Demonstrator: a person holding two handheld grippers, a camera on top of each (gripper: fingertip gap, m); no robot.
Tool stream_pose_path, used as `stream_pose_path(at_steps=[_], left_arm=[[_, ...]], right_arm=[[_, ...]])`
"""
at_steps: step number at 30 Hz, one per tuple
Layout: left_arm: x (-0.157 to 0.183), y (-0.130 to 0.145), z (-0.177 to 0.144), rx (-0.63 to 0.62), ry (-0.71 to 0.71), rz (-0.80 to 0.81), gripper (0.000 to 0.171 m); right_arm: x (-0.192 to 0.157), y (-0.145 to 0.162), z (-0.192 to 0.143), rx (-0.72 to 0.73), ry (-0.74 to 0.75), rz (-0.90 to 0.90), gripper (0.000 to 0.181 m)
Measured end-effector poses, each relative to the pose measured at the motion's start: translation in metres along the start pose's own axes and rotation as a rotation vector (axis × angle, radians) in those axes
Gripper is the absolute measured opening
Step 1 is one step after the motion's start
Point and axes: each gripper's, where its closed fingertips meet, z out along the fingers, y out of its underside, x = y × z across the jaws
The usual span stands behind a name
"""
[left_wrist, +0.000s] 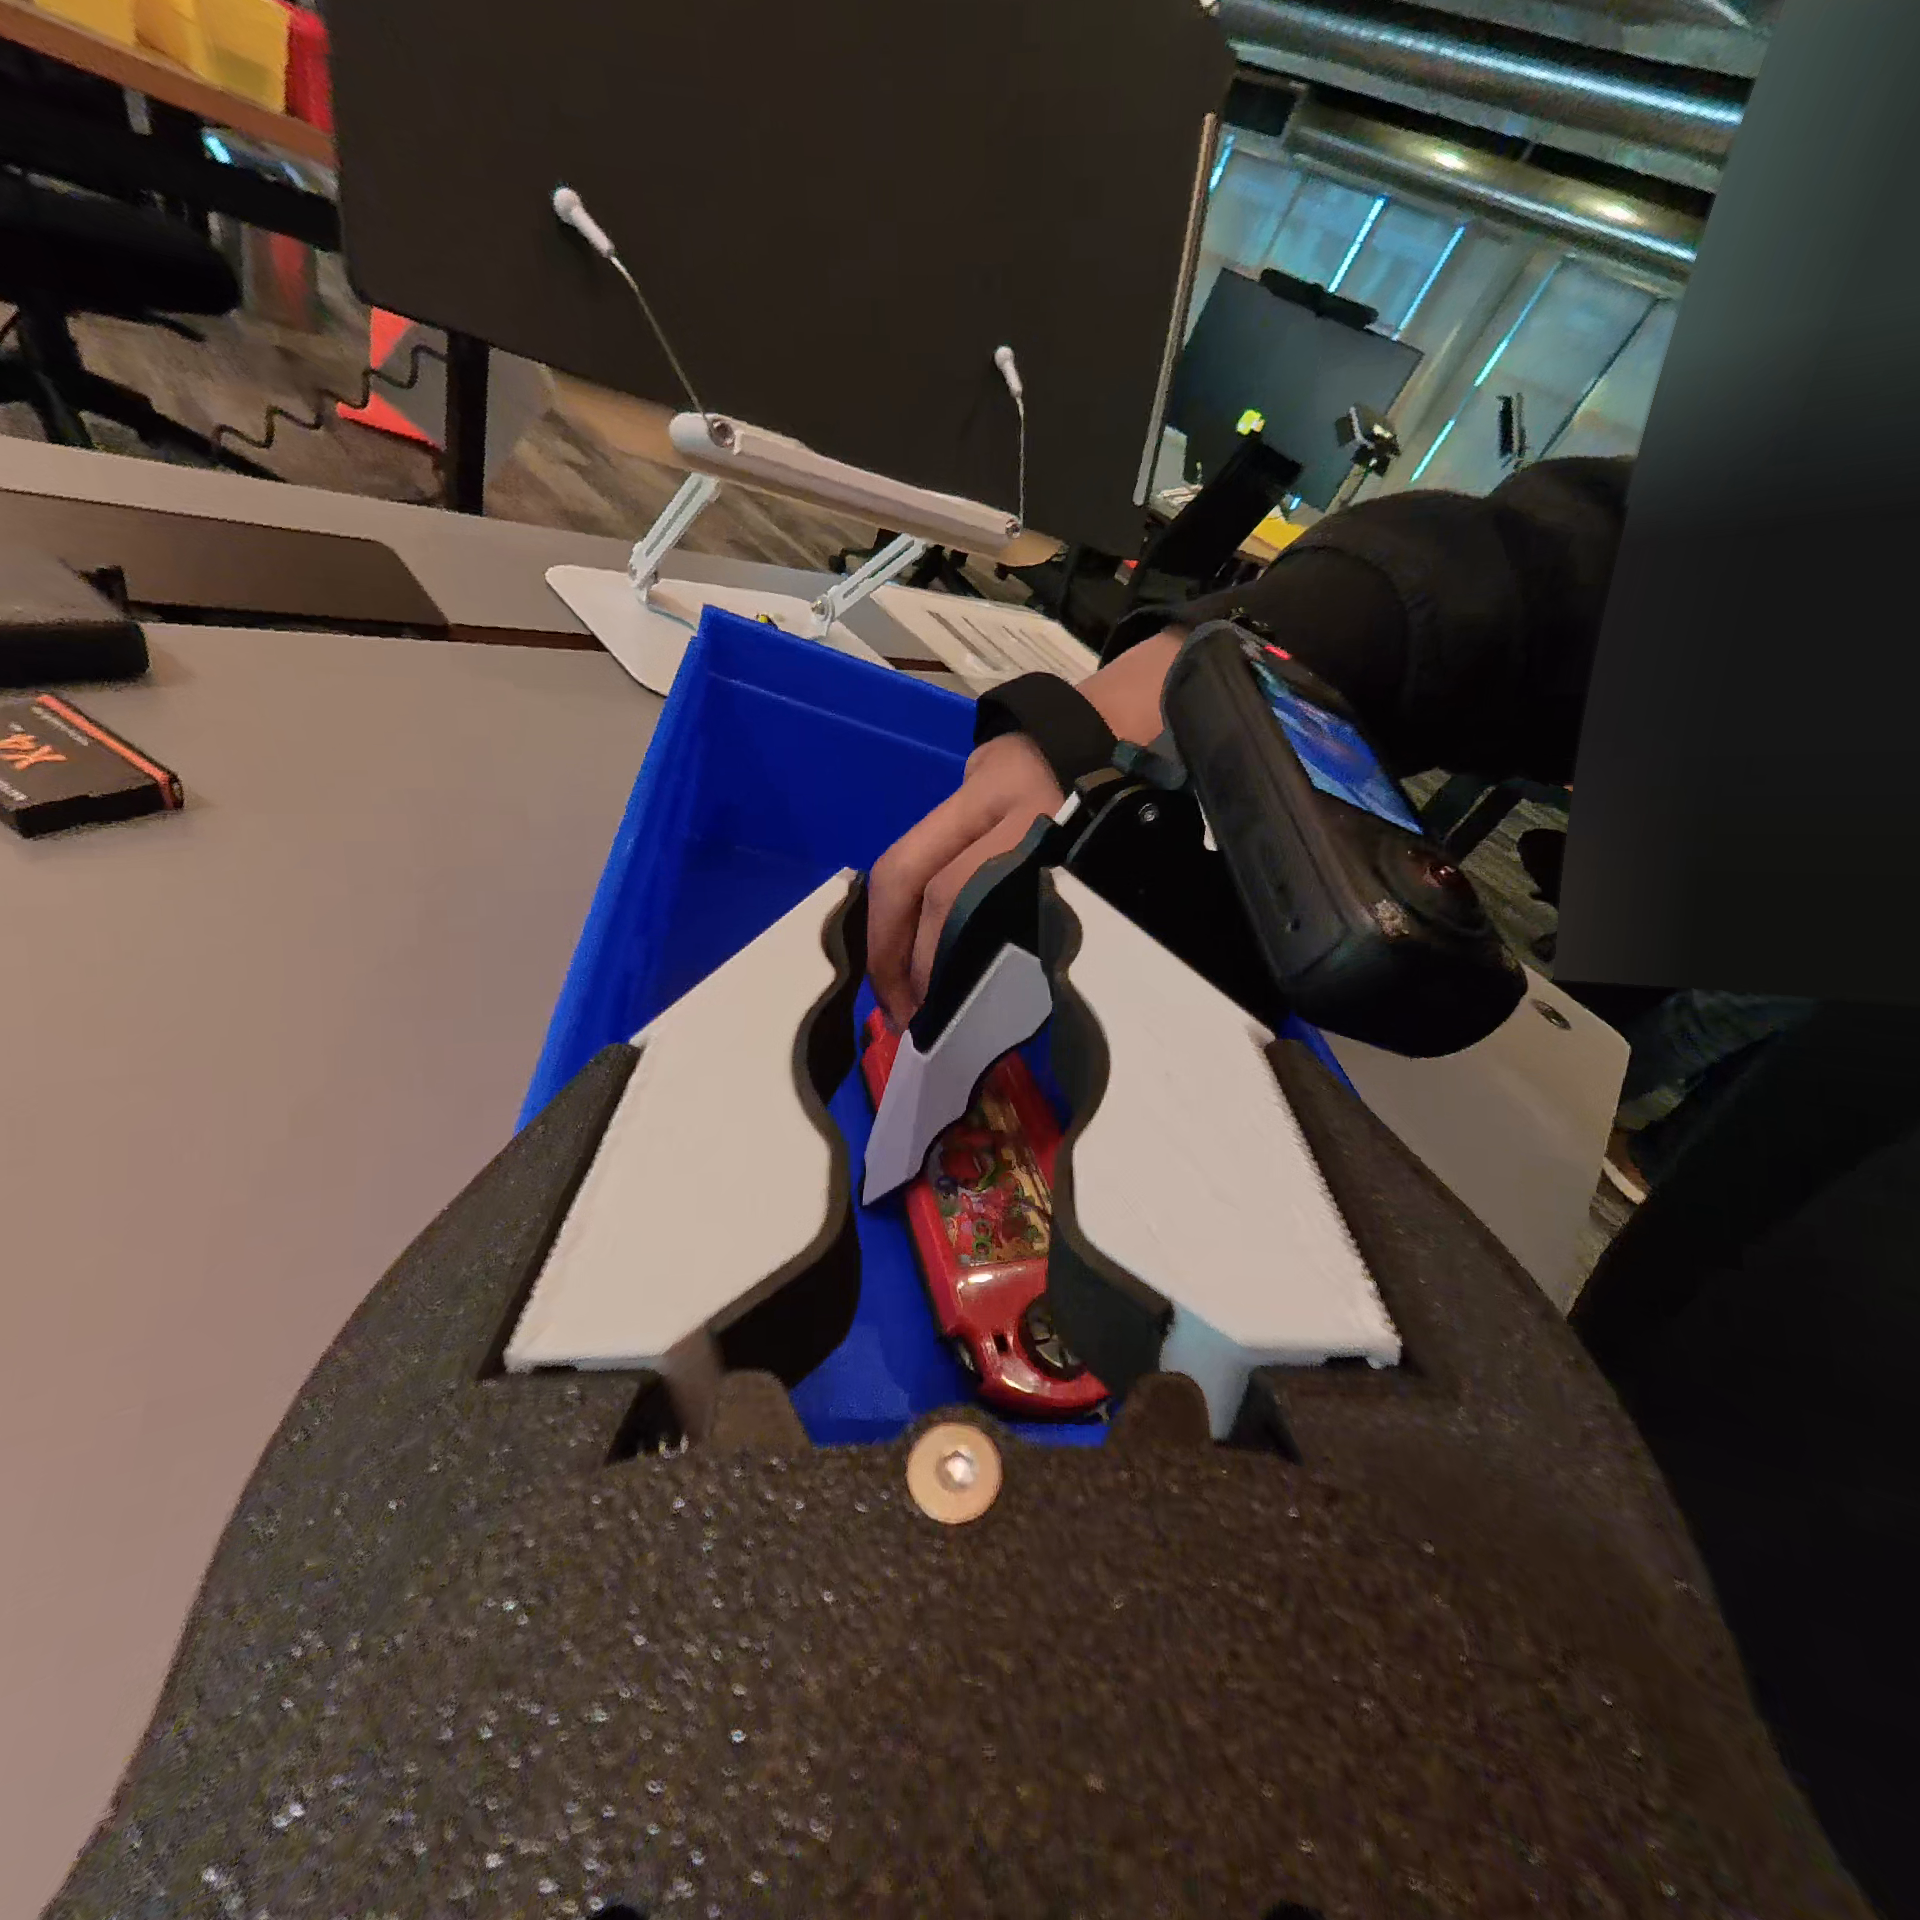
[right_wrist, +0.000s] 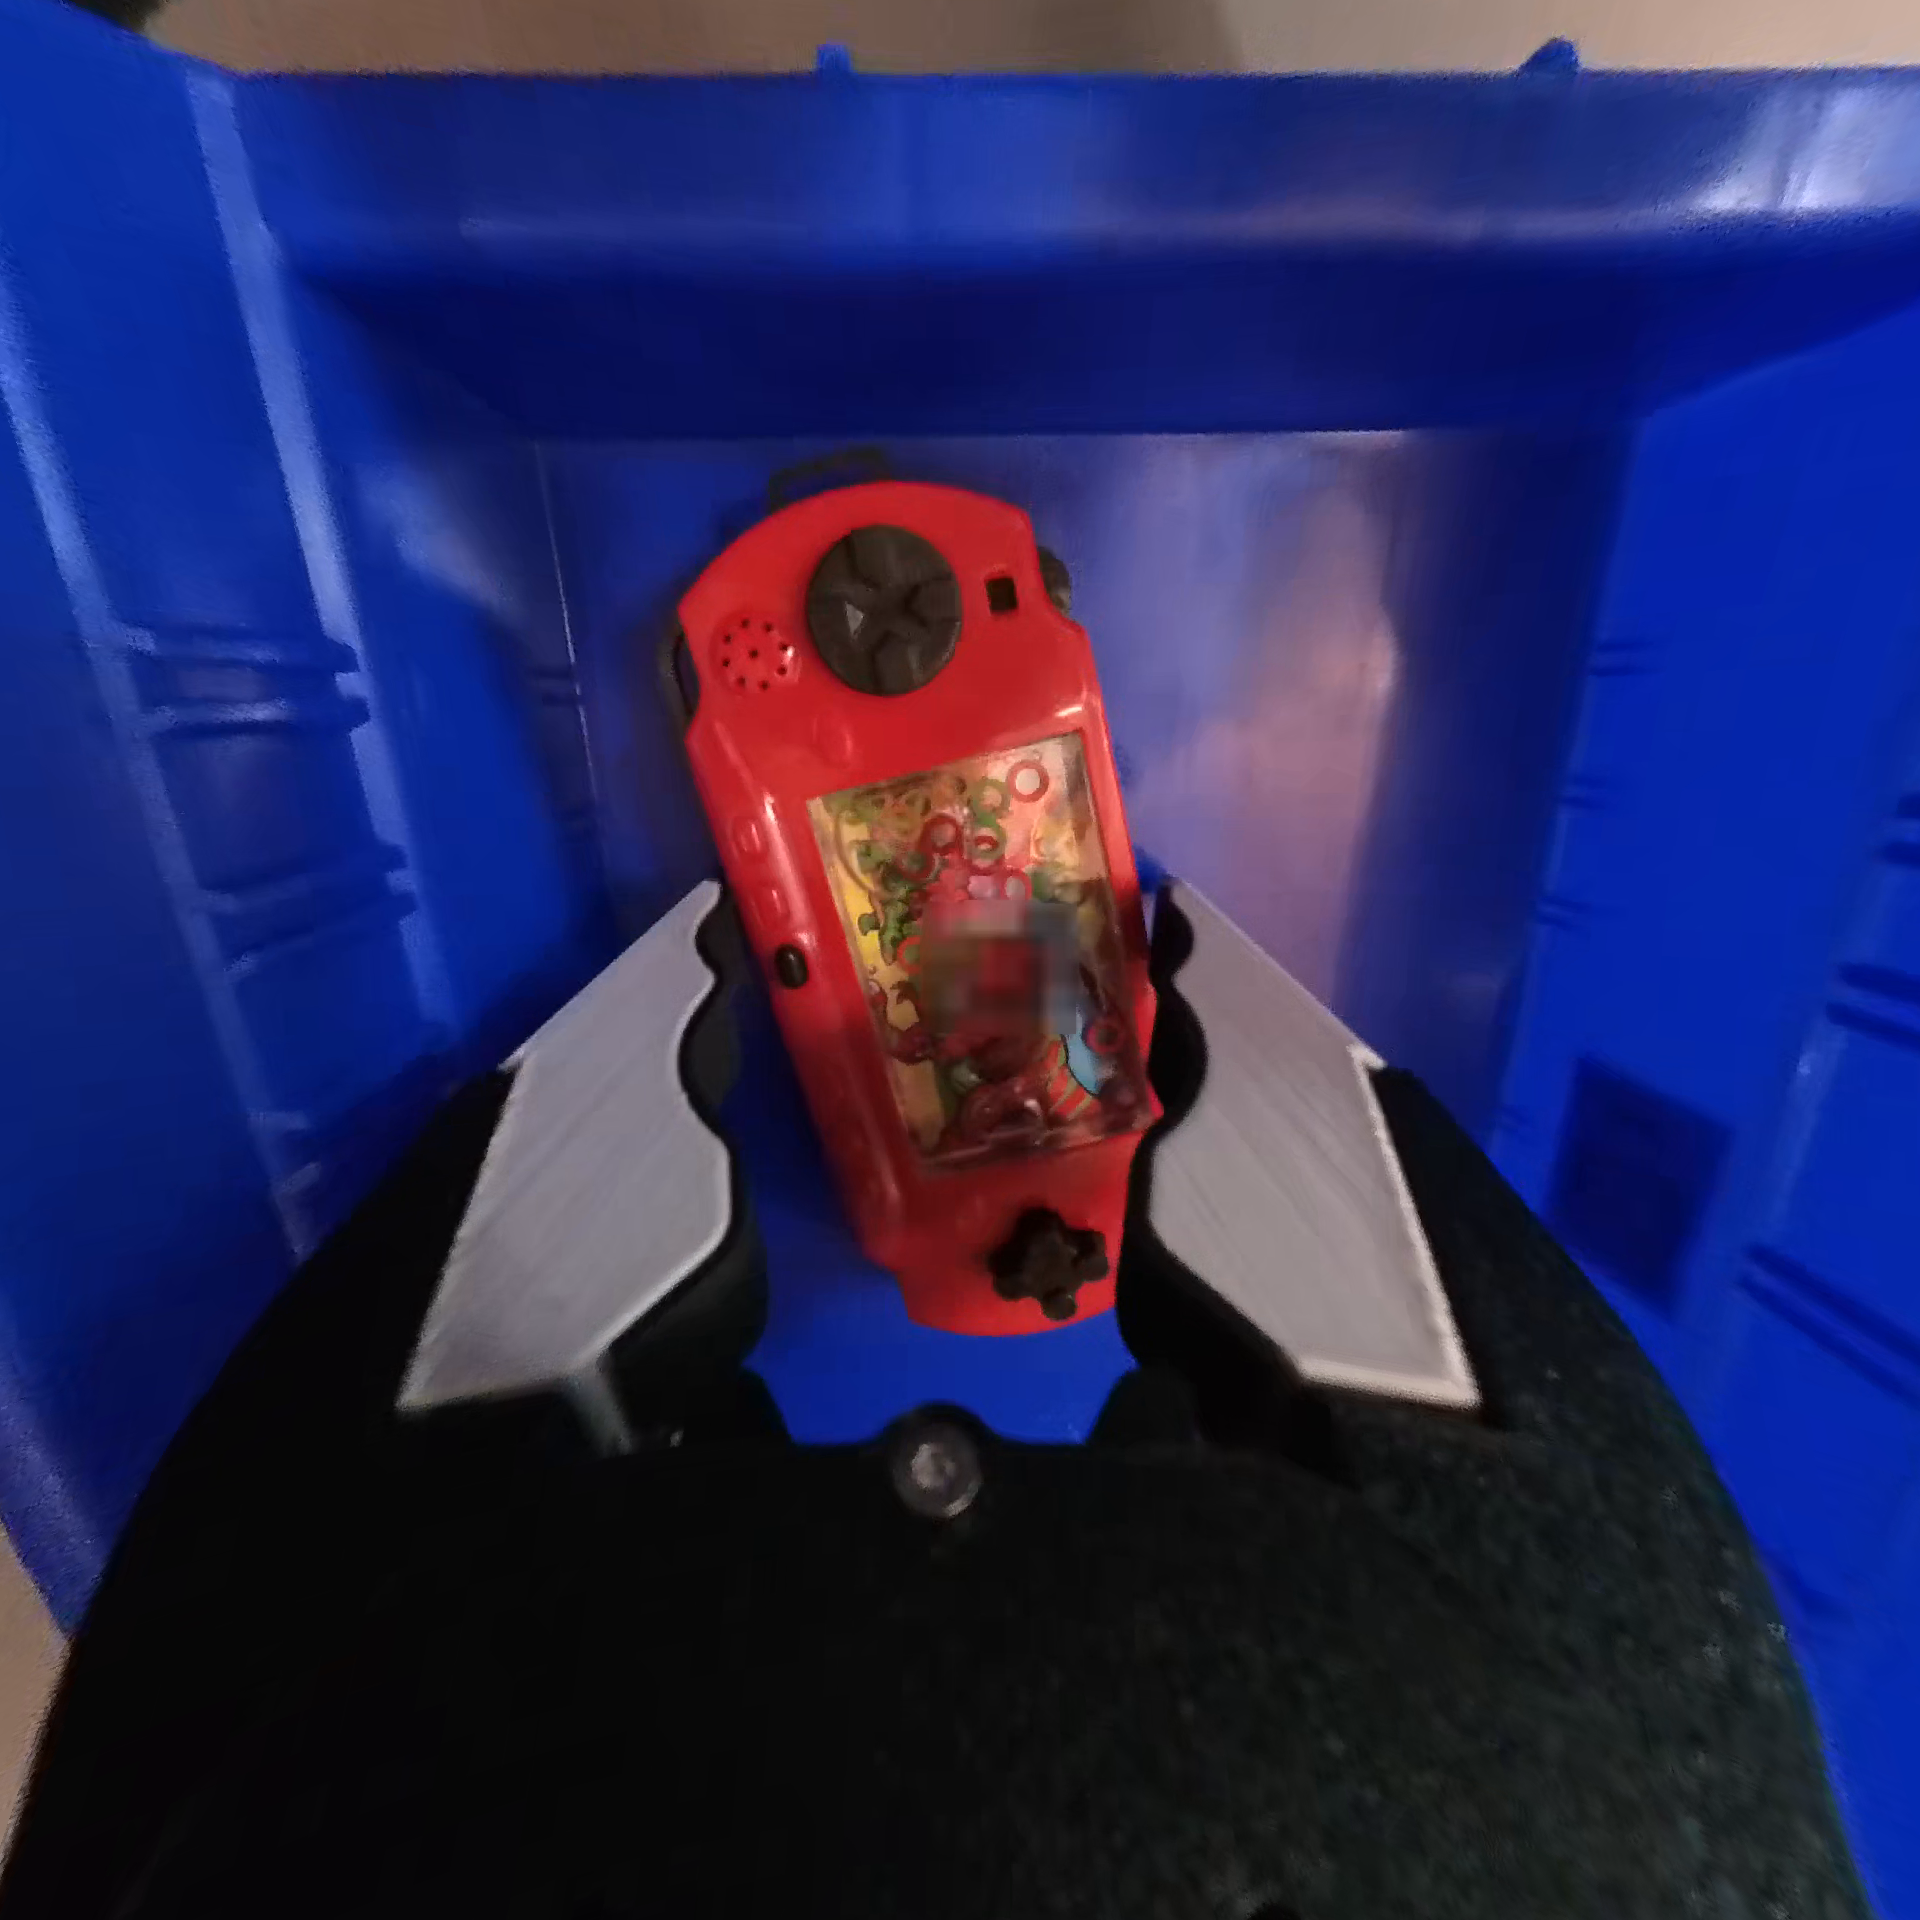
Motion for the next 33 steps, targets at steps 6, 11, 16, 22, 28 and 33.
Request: stream_pose_path(at_steps=[6, 11, 16, 22, 28, 33], left_arm=[[-0.008, -0.015, -0.01, 0.115, -0.02, 0.016, 0.034], [0.023, -0.038, -0.025, 0.296, 0.159, 0.034, 0.035], [0.058, -0.029, -0.015, 0.253, 0.301, 0.095, 0.038], [0.069, -0.021, -0.005, 0.198, 0.259, 0.241, 0.04], [0.054, -0.029, -0.011, 0.192, 0.168, 0.264, 0.051], [0.045, -0.038, -0.014, 0.193, 0.135, 0.277, 0.055]], right_arm=[[0.013, -0.004, -0.027, 0.127, 0.066, 0.187, 0.076], [0.032, -0.022, -0.087, 0.439, 0.168, 0.426, 0.076], [0.025, -0.034, -0.104, 0.609, 0.181, 0.509, 0.076], [0.02, -0.038, -0.106, 0.628, 0.206, 0.482, 0.075], [0.016, -0.04, -0.116, 0.678, 0.208, 0.46, 0.076], [0.015, -0.042, -0.123, 0.722, 0.203, 0.451, 0.075]])
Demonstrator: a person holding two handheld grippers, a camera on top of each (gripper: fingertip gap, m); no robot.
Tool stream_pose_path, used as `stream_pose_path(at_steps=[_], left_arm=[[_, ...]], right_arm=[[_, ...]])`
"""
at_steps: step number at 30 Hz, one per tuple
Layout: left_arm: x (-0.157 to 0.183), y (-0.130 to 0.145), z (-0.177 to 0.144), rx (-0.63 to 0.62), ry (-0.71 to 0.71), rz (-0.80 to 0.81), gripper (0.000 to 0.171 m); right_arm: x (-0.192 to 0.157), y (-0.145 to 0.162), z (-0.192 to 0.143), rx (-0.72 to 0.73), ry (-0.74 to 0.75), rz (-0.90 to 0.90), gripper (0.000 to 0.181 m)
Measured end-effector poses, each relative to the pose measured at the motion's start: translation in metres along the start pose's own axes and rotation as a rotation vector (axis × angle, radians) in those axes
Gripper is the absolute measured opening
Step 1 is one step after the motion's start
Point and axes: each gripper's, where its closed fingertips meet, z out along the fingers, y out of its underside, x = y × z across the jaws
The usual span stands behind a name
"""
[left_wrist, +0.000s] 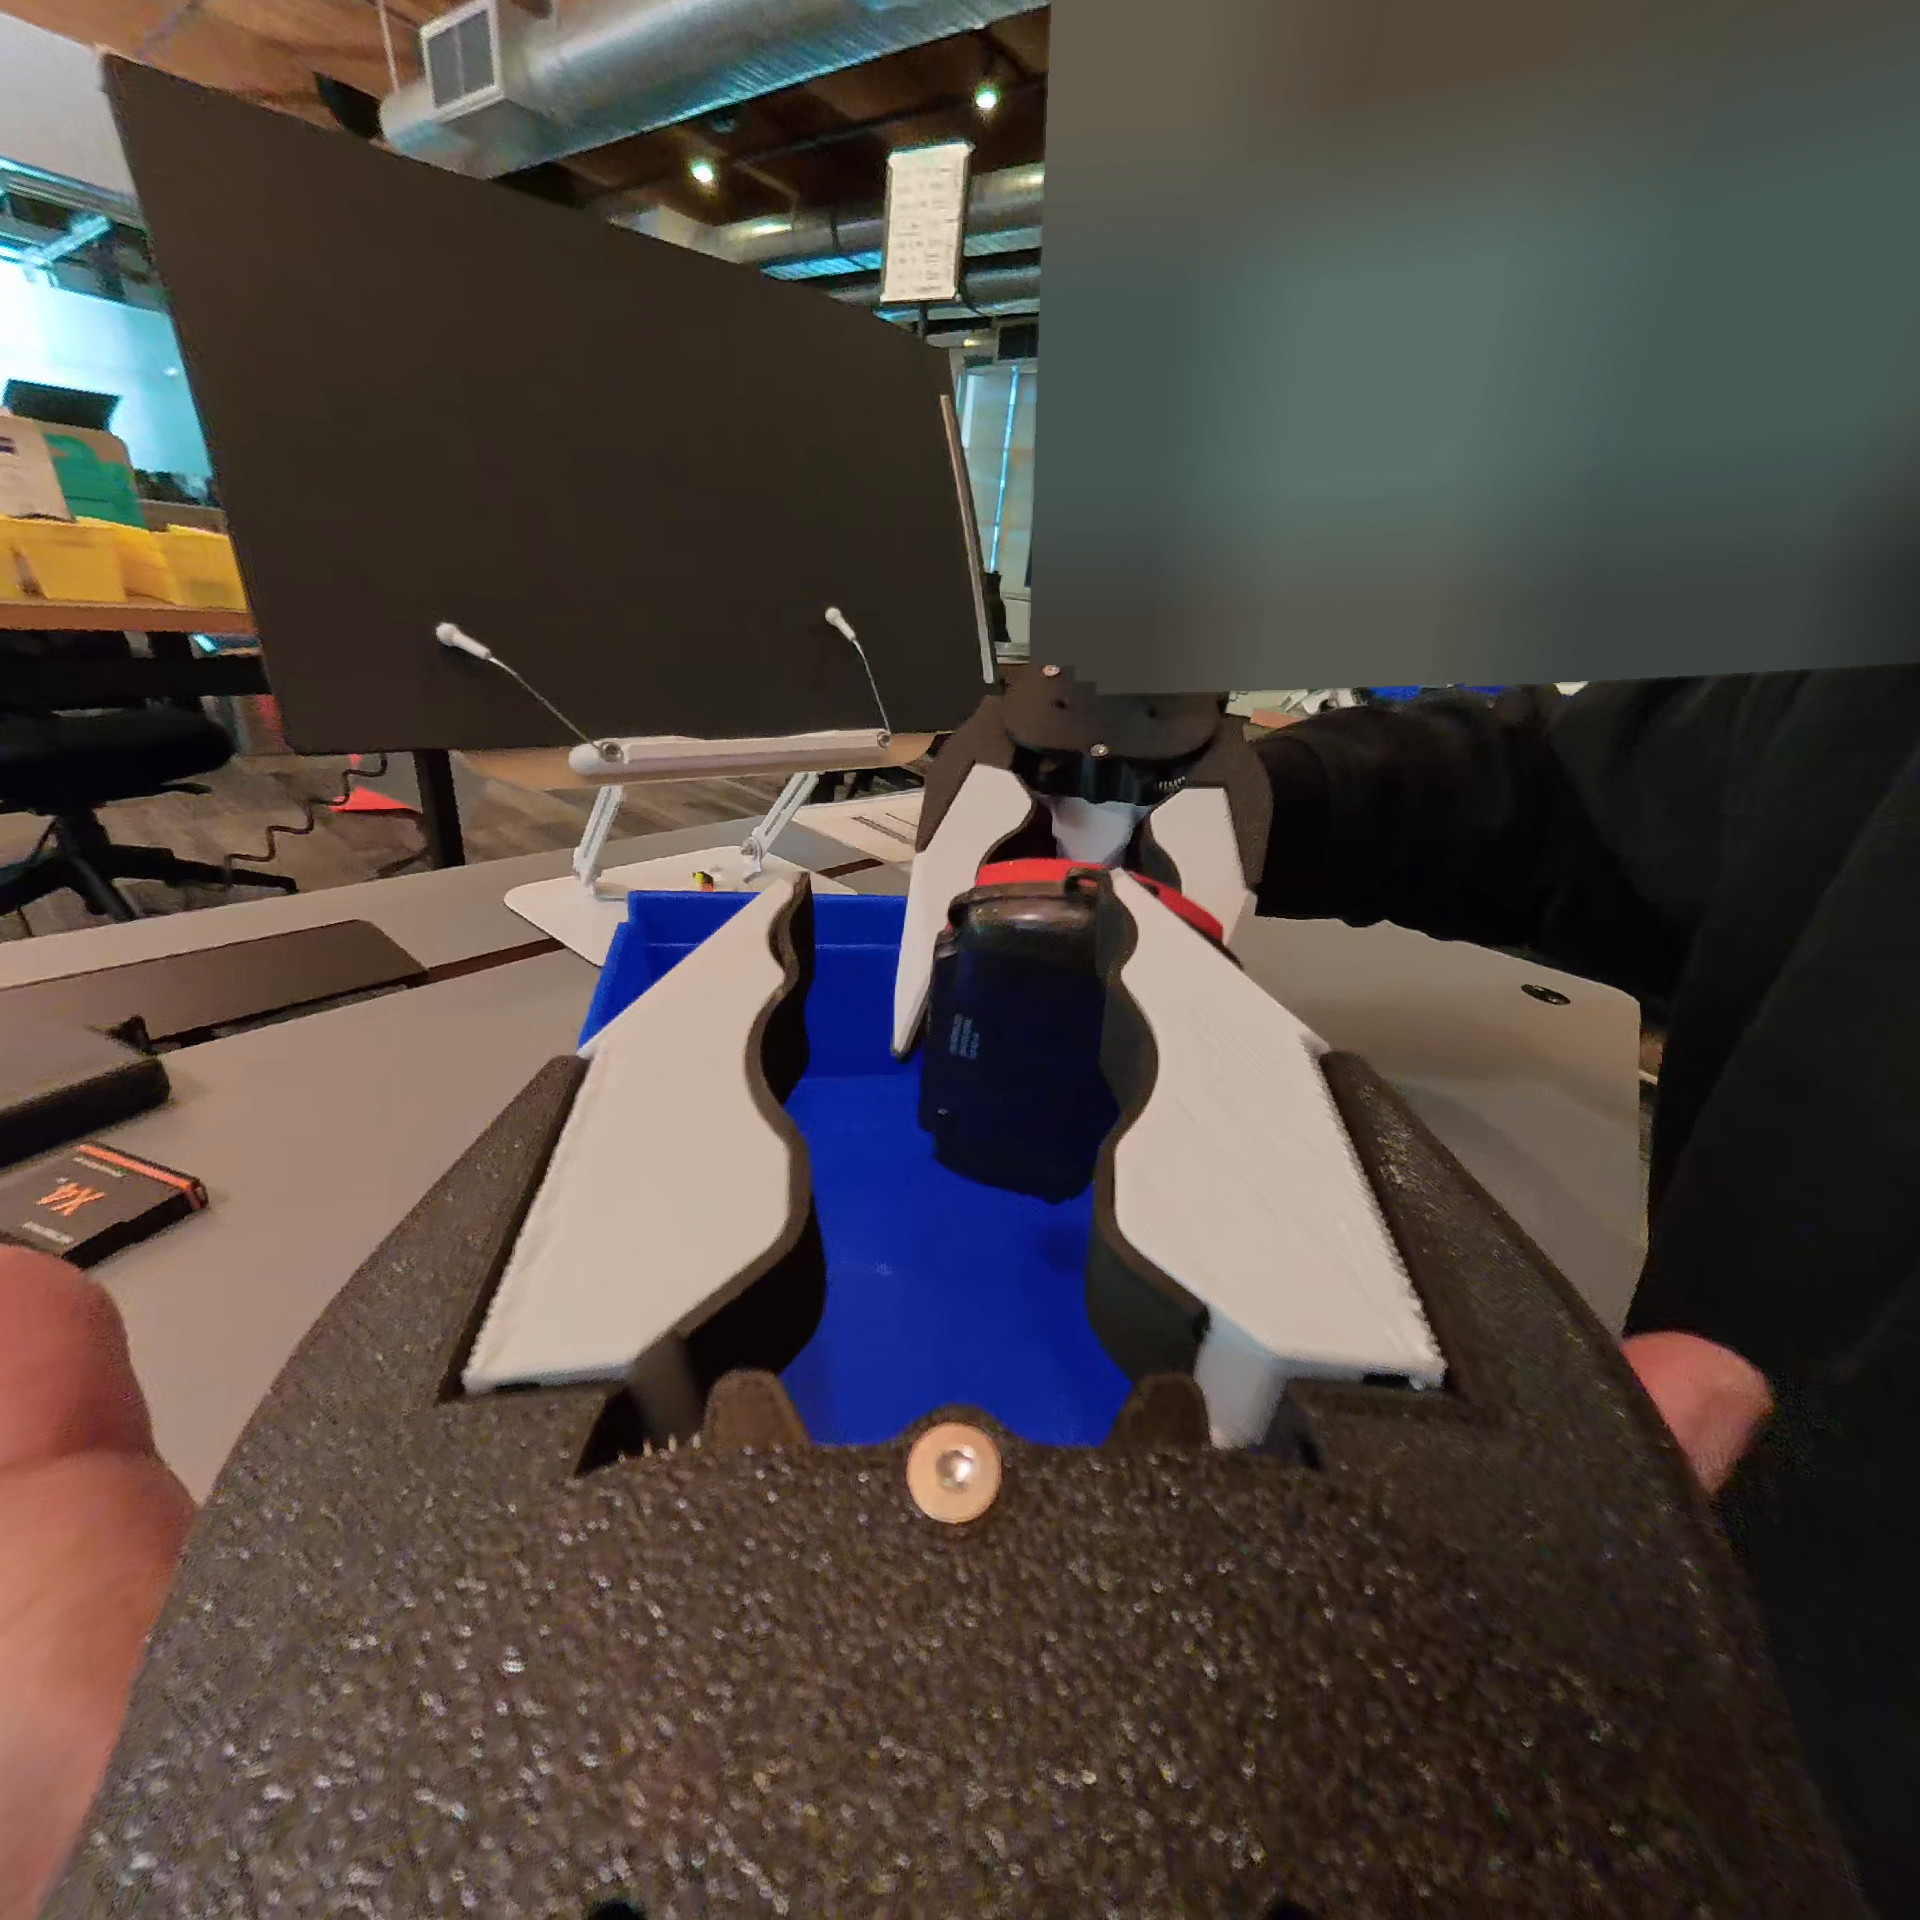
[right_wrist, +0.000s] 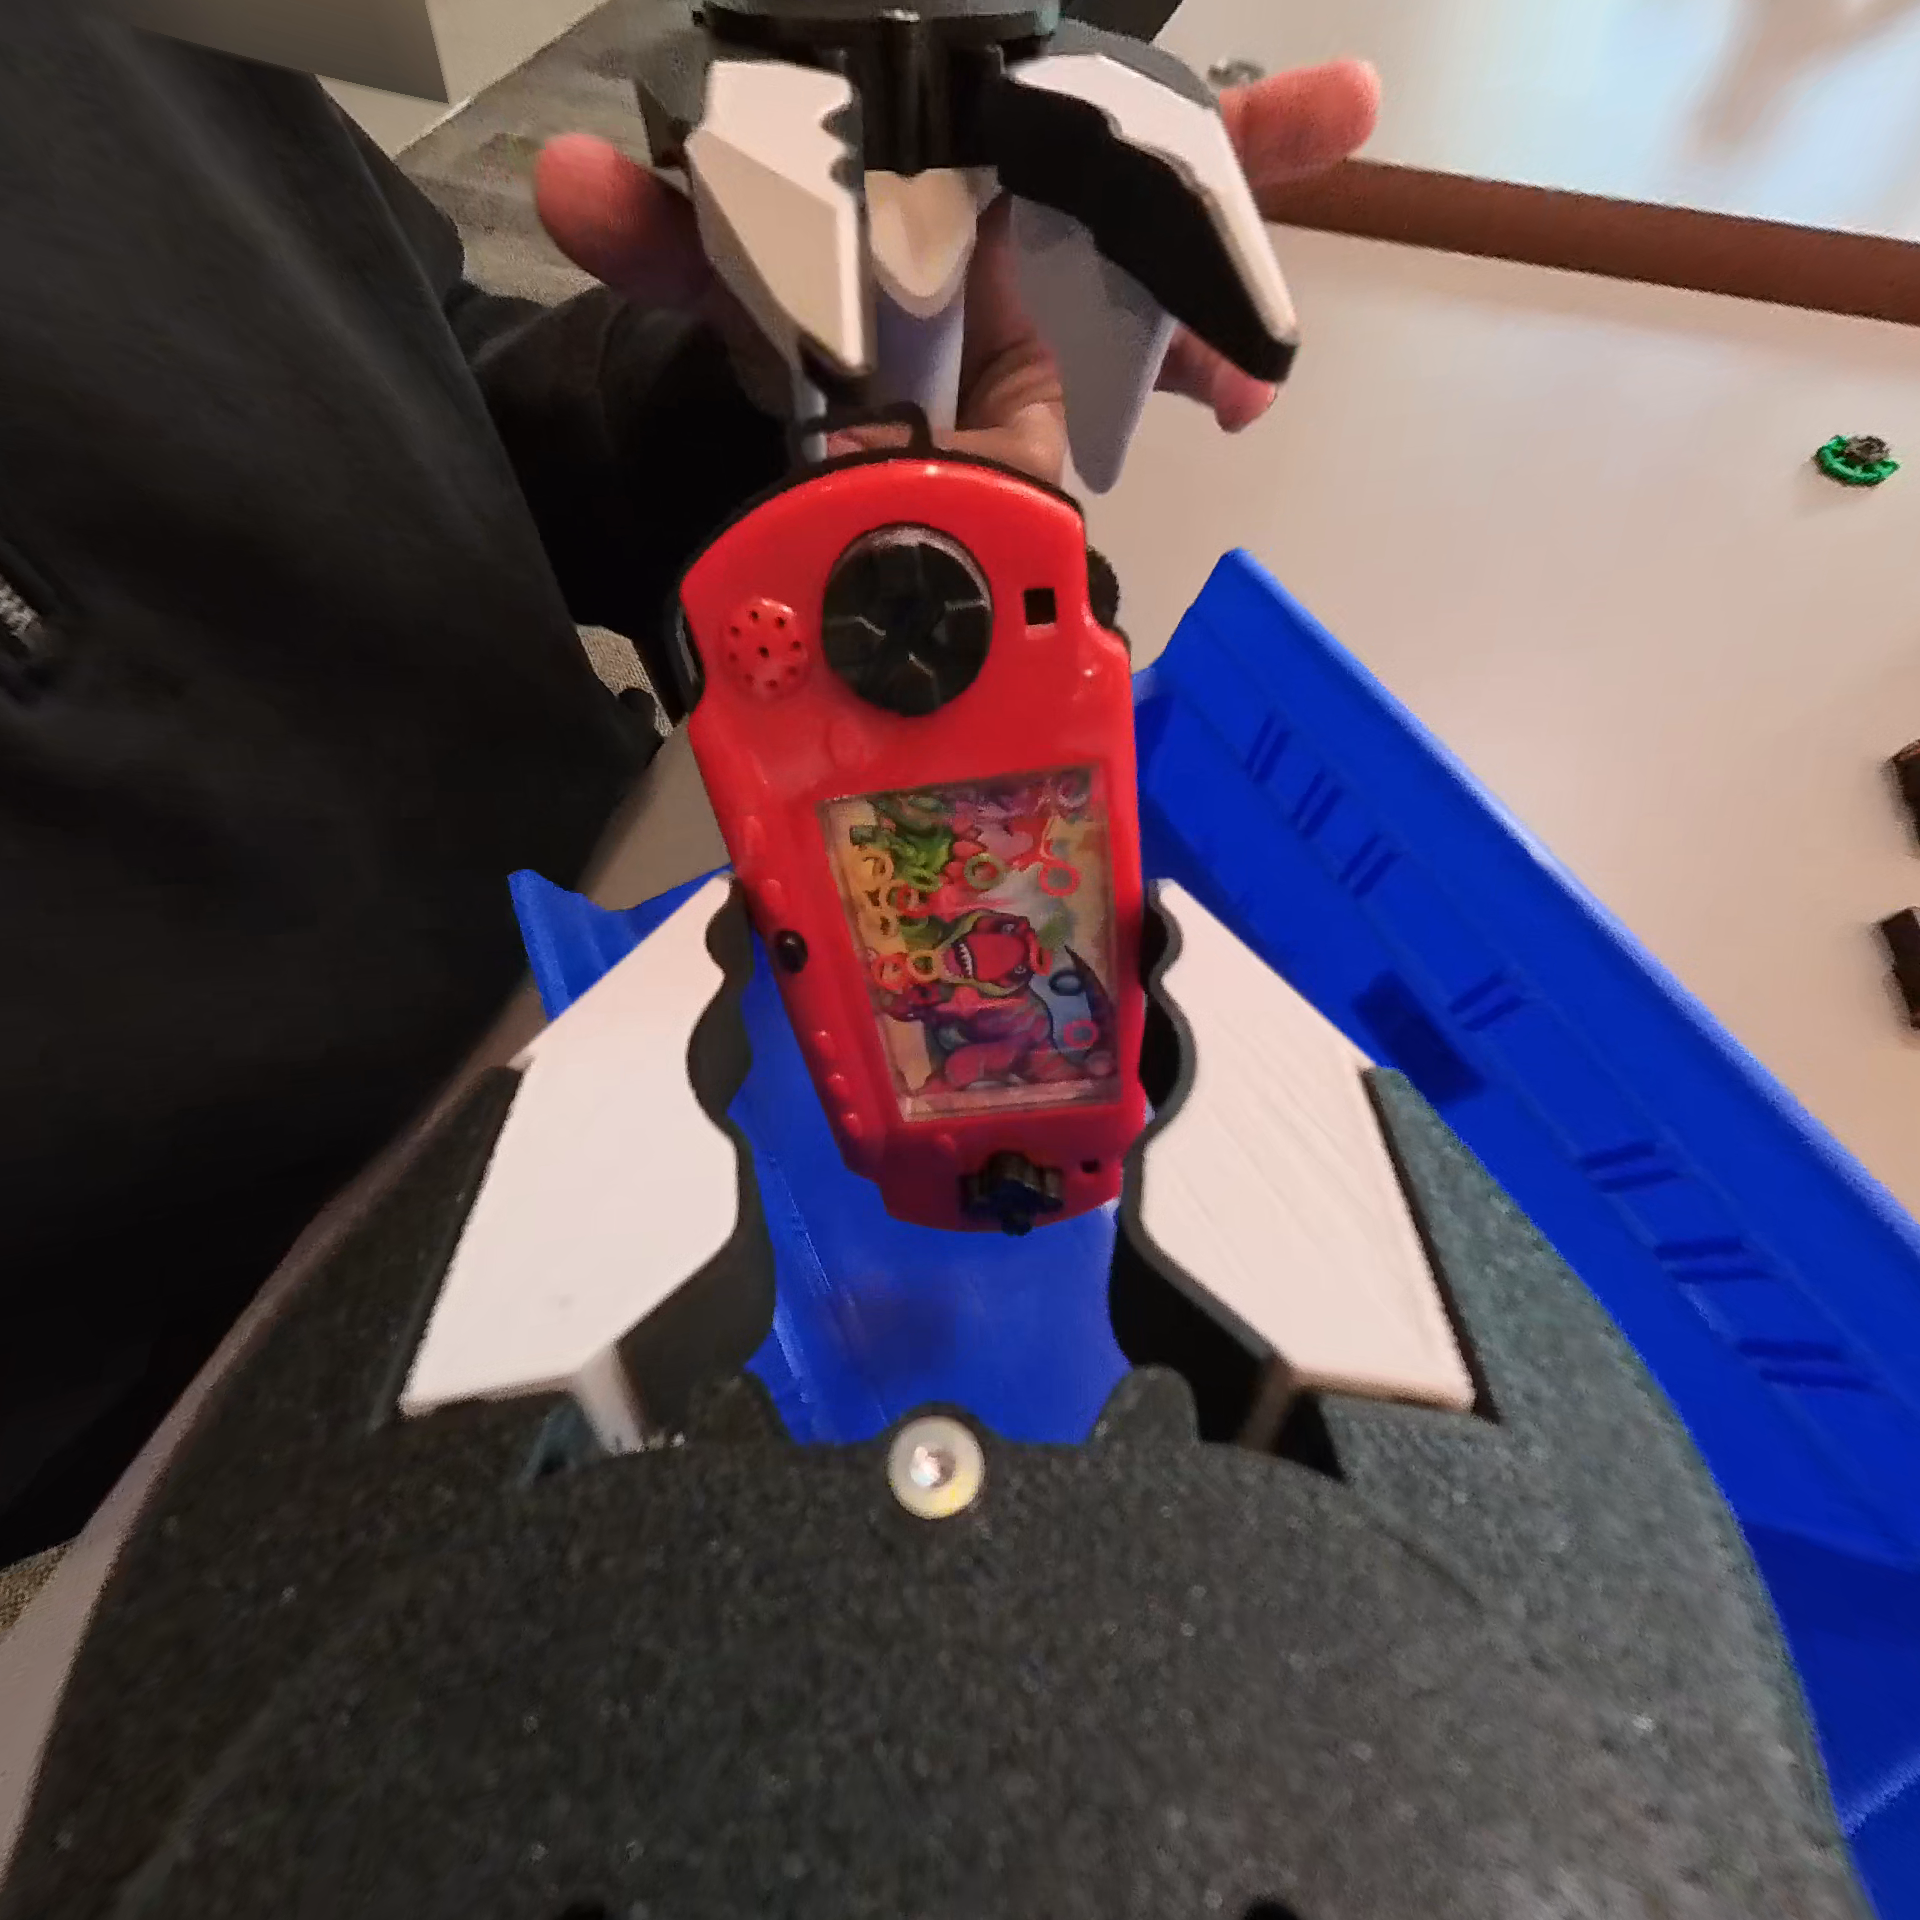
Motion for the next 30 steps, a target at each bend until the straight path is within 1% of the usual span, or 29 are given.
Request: stream_pose_path(at_steps=[1, 3, 6, 10, 13, 14, 15, 16, 17, 19, 20, 21, 22, 24, 25, 28, 30], left_arm=[[-0.002, 0.002, 0.0, -0.009, 0.007, -0.013, 0.055], [-0.001, 0.007, 0.0, -0.022, 0.03, -0.039, 0.055], [0.001, 0.007, 0.002, -0.003, 0.051, -0.074, 0.055], [0.005, 0.001, 0.0, 0.051, 0.125, -0.178, 0.054], [-0.008, 0.005, -0.001, 0.044, 0.07, -0.209, 0.054], [-0.016, 0.008, 0.001, 0.032, 0.033, -0.237, 0.051], [-0.018, 0.011, 0.001, 0.015, 0.027, -0.239, 0.047], [-0.019, 0.015, 0.002, 0.004, 0.015, -0.232, 0.051], [-0.016, 0.016, 0.003, 0.005, 0.031, -0.213, 0.061], [-0.013, 0.019, 0.004, -0.003, 0.044, -0.196, 0.091], [-0.013, 0.023, 0.005, -0.026, 0.037, -0.194, 0.105], [-0.015, 0.028, 0.007, -0.057, 0.022, -0.181, 0.108], [-0.019, 0.032, 0.008, -0.083, -0.013, -0.161, 0.108], [-0.032, 0.037, 0.009, -0.115, -0.131, -0.126, 0.108], [-0.033, 0.039, 0.01, -0.131, -0.155, -0.107, 0.108], [-0.021, 0.045, 0.02, -0.193, -0.136, -0.088, 0.115], [-0.019, 0.037, 0.021, -0.154, -0.146, -0.052, 0.114]], right_arm=[[0.001, -0.001, -0.002, 0.009, 0.002, 0.001, 0.078], [0.001, -0.003, -0.005, 0.021, 0.001, 0.004, 0.078], [0.001, -0.003, -0.007, 0.033, -0.007, 0.011, 0.076], [0.004, -0.008, -0.011, 0.07, -0.006, 0.035, 0.075], [0.006, -0.01, -0.015, 0.081, 0.002, 0.037, 0.075], [0.006, -0.01, -0.015, 0.084, 0.002, 0.04, 0.075], [0.007, -0.011, -0.016, 0.087, 0.003, 0.043, 0.075], [0.007, -0.01, -0.016, 0.087, 0.005, 0.044, 0.075], [0.007, -0.01, -0.016, 0.087, 0.007, 0.045, 0.075], [0.008, -0.01, -0.016, 0.086, 0.01, 0.05, 0.075], [0.009, -0.01, -0.016, 0.087, 0.011, 0.052, 0.075], [0.009, -0.01, -0.016, 0.089, 0.011, 0.055, 0.075], [0.009, -0.01, -0.016, 0.09, 0.012, 0.059, 0.075], [0.01, -0.01, -0.016, 0.092, 0.012, 0.065, 0.075], [0.011, -0.011, -0.016, 0.096, 0.01, 0.07, 0.075], [0.012, -0.014, -0.016, 0.114, 0.0, 0.087, 0.075], [0.012, -0.017, -0.017, 0.137, -0.022, 0.1, 0.075]])
